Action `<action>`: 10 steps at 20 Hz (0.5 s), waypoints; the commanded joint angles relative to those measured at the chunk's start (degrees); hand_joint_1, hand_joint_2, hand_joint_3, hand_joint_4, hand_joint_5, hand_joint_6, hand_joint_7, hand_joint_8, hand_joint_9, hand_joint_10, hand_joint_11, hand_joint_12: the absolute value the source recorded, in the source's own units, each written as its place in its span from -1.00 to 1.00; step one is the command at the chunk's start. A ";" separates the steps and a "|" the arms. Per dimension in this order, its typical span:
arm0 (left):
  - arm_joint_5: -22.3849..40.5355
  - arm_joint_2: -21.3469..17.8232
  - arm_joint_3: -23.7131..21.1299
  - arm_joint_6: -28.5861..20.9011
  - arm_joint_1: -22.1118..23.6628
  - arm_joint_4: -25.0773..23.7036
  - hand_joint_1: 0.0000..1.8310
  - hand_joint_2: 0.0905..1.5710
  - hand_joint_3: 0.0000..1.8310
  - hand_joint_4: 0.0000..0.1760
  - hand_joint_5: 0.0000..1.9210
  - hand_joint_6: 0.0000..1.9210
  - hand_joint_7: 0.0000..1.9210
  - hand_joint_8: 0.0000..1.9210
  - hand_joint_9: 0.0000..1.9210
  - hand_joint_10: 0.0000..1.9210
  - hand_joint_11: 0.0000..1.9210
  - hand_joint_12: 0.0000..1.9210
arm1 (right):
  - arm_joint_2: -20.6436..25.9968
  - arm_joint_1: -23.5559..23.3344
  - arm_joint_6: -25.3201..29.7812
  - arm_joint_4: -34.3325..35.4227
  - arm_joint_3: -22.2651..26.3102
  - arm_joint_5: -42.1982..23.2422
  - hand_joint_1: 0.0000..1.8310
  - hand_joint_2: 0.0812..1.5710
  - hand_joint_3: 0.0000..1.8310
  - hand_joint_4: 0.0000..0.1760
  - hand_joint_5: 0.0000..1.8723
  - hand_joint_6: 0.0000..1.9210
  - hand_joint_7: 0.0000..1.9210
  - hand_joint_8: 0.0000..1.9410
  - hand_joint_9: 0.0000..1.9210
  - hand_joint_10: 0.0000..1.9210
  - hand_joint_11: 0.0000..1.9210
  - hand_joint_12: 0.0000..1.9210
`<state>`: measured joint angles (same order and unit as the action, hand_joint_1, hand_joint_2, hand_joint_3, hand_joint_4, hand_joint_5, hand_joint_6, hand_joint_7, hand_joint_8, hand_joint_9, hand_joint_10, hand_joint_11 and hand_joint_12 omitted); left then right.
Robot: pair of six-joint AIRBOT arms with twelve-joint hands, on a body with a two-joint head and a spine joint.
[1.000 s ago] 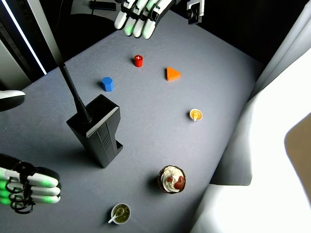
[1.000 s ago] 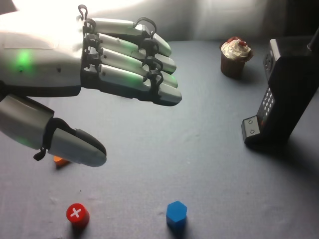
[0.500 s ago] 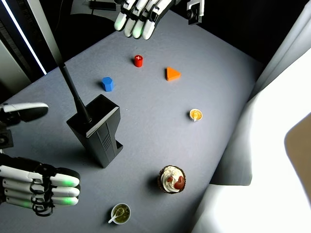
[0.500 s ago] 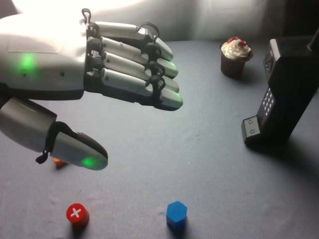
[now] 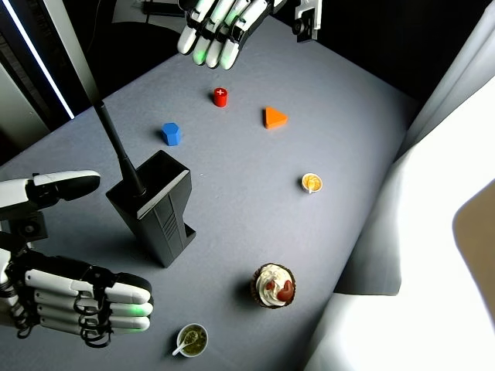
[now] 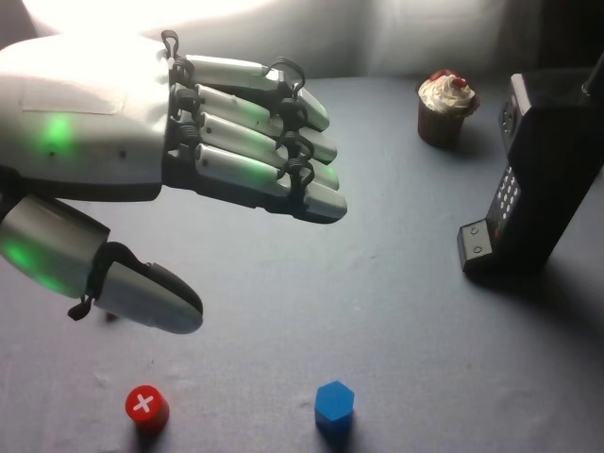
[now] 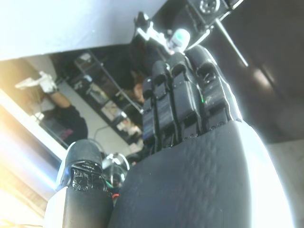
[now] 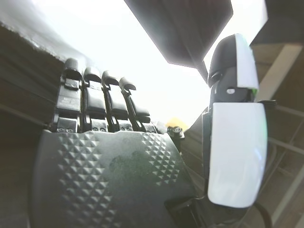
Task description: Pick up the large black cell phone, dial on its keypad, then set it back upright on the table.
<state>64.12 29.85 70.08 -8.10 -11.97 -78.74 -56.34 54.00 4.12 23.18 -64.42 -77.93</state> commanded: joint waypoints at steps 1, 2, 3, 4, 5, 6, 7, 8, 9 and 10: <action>2.94 -0.20 0.03 -0.02 1.08 5.26 -0.99 0.54 -1.00 -1.00 -0.66 -0.99 -0.61 -0.99 -0.69 -0.99 -1.00 -0.39 | 0.21 -0.74 0.31 0.37 -0.61 -7.13 -0.11 0.16 -1.00 -1.00 -1.00 -1.00 -1.00 -1.00 -1.00 -1.00 -1.00 -0.75; 3.03 -0.14 0.03 0.05 1.08 5.19 -0.98 0.54 -1.00 -1.00 -0.66 -1.00 -0.60 -1.00 -0.68 -1.00 -1.00 -0.34 | -0.15 -1.21 0.30 0.48 -1.03 -7.00 -0.11 0.16 -1.00 -1.00 -1.00 -1.00 -1.00 -1.00 -0.99 -1.00 -1.00 -0.68; 3.10 -0.09 0.03 0.14 1.08 5.18 -0.99 0.54 -1.00 -1.00 -0.68 -1.00 -0.61 -1.00 -0.69 -1.00 -1.00 -0.37 | -0.50 -1.63 0.30 0.58 -1.44 -6.91 -0.12 0.15 -1.00 -1.00 -1.00 -1.00 -1.00 -1.00 -0.98 -1.00 -1.00 -0.64; 3.13 -0.09 0.02 0.19 1.08 5.10 -0.99 0.54 -1.00 -1.00 -0.68 -1.00 -0.61 -1.00 -0.69 -1.00 -1.00 -0.37 | -0.75 -1.77 0.30 0.63 -1.72 -6.88 -0.12 0.15 -1.00 -1.00 -1.00 -1.00 -1.00 -1.00 -0.98 -1.00 -1.00 -0.64; 3.20 -0.07 0.02 0.23 1.08 5.06 -0.97 0.54 -1.00 -1.00 -0.68 -1.00 -0.61 -1.00 -0.69 -1.00 -1.00 -0.37 | -0.99 -1.93 0.30 0.66 -1.99 -6.84 -0.15 0.17 -0.99 -1.00 -1.00 -1.00 -1.00 -1.00 -0.98 -1.00 -1.00 -0.63; 3.18 -0.06 0.02 0.25 1.08 4.77 -0.95 0.53 -1.00 -1.00 -0.65 -0.99 -0.58 -0.99 -0.66 -0.99 -1.00 -0.31 | -1.39 -2.17 0.30 0.67 -2.41 -6.65 -0.19 0.19 -0.99 -1.00 -1.00 -1.00 -1.00 -1.00 -0.98 -1.00 -1.00 -0.66; 3.18 -0.06 0.02 0.29 1.08 4.52 -0.94 0.53 -1.00 -1.00 -0.66 -1.00 -0.60 -1.00 -0.68 -1.00 -1.00 -0.33 | -1.76 -2.35 0.30 0.67 -2.77 -6.57 -0.21 0.19 -0.99 -1.00 -0.99 -1.00 -0.99 -1.00 -0.97 -1.00 -1.00 -0.64; 3.19 -0.05 0.02 0.44 1.08 4.38 -0.91 0.52 -1.00 -1.00 -0.64 -0.99 -0.59 -1.00 -0.67 -0.99 -1.00 -0.31 | -2.24 -2.53 0.30 0.67 -3.25 -6.52 -0.19 0.19 -0.99 -1.00 -0.97 -0.99 -0.98 -1.00 -0.95 -0.99 -1.00 -0.62; 3.18 0.00 0.02 0.46 1.08 4.15 -0.93 0.52 -1.00 -1.00 -0.65 -1.00 -0.59 -1.00 -0.67 -1.00 -1.00 -0.34 | -2.67 -2.78 0.30 0.67 -3.67 -6.45 -0.24 0.20 -0.99 -1.00 -0.97 -0.99 -0.97 -0.99 -0.95 -0.99 -1.00 -0.60; 3.16 0.05 0.02 0.47 1.08 4.04 -0.95 0.53 -1.00 -1.00 -0.65 -1.00 -0.59 -1.00 -0.67 -1.00 -1.00 -0.34 | -2.98 -3.01 0.30 0.67 -3.97 -6.40 -0.25 0.21 -0.99 -1.00 -0.96 -0.99 -0.97 -0.99 -0.95 -1.00 -1.00 -0.60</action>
<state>64.34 29.89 70.08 -7.64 -11.97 -79.96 -59.88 51.53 3.95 23.70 -68.18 -77.21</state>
